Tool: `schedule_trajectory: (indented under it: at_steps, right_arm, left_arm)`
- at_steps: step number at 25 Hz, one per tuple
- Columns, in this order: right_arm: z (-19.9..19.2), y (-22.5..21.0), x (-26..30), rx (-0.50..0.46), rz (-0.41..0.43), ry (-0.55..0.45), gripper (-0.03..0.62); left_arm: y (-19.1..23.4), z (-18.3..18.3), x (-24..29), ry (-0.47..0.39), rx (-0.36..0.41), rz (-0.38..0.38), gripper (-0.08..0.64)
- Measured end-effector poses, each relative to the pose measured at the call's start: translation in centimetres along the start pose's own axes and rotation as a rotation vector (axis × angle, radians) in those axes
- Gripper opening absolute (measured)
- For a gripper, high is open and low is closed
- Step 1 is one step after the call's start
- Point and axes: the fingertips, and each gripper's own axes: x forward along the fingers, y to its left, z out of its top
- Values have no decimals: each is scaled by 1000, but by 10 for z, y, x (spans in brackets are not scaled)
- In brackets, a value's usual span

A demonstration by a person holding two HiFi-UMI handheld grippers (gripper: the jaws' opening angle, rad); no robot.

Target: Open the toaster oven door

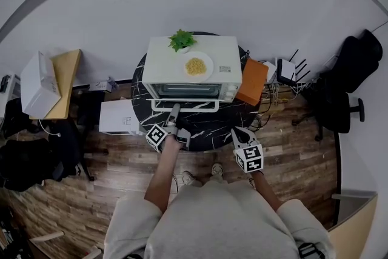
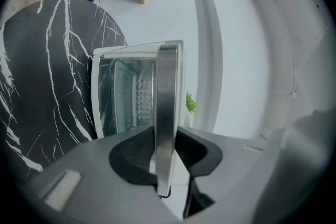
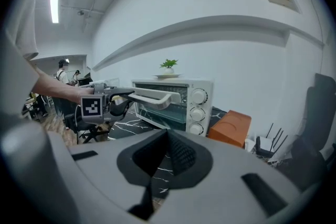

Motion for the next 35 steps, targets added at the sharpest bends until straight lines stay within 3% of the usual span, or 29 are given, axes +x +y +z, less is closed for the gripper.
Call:
schedule_trajectory:
  at_steps: [35]
  right_arm:
    - [-8,32,16,-53,131,39,13]
  left_arm:
    - [45,-18,-65,-27,-31,87,110]
